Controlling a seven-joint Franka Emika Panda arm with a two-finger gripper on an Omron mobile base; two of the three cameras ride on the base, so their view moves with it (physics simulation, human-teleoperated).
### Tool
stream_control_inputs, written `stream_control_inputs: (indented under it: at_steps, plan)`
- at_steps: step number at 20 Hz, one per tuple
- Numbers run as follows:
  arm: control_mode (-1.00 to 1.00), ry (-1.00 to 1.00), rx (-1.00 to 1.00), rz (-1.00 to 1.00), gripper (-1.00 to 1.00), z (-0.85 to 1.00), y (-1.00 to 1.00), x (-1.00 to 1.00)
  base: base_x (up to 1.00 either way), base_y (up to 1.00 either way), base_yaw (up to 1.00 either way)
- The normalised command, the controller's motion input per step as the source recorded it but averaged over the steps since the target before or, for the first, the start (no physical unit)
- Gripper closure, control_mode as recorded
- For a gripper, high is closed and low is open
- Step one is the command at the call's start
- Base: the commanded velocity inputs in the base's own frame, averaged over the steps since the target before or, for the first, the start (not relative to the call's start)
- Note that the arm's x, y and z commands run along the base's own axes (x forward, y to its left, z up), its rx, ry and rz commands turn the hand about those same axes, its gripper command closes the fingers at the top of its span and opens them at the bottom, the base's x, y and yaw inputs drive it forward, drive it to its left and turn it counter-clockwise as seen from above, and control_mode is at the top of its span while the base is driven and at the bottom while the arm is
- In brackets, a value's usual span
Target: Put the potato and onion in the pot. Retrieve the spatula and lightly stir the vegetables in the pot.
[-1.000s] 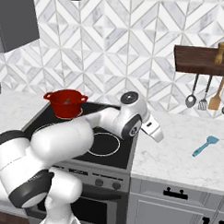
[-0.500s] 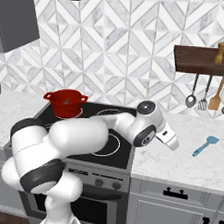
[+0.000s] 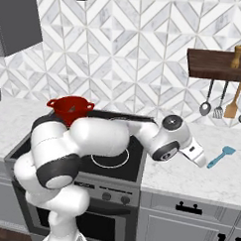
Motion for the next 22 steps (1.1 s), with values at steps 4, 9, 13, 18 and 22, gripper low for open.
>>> stream_control_inputs:
  at_steps: [4,9,13,18,22]
  plan:
    - [-1.0,0.0,0.0,0.0,-1.0,-0.27,-0.33,0.0,0.0,0.0,0.0]
    - [-1.0,0.0,0.0,0.0,-1.0,-0.28,-0.26,0.13,0.0,0.0,0.0]
    - [-1.0,0.03,0.0,0.0,-1.0,-0.19,-0.36,0.44,0.0,0.0,0.0]
    - [-1.0,0.07,0.02,0.0,-1.0,-0.08,-0.48,0.44,0.0,0.0,0.0]
    - [-1.0,0.05,0.06,0.0,-1.0,-0.1,-0.48,0.09,0.0,0.0,0.0]
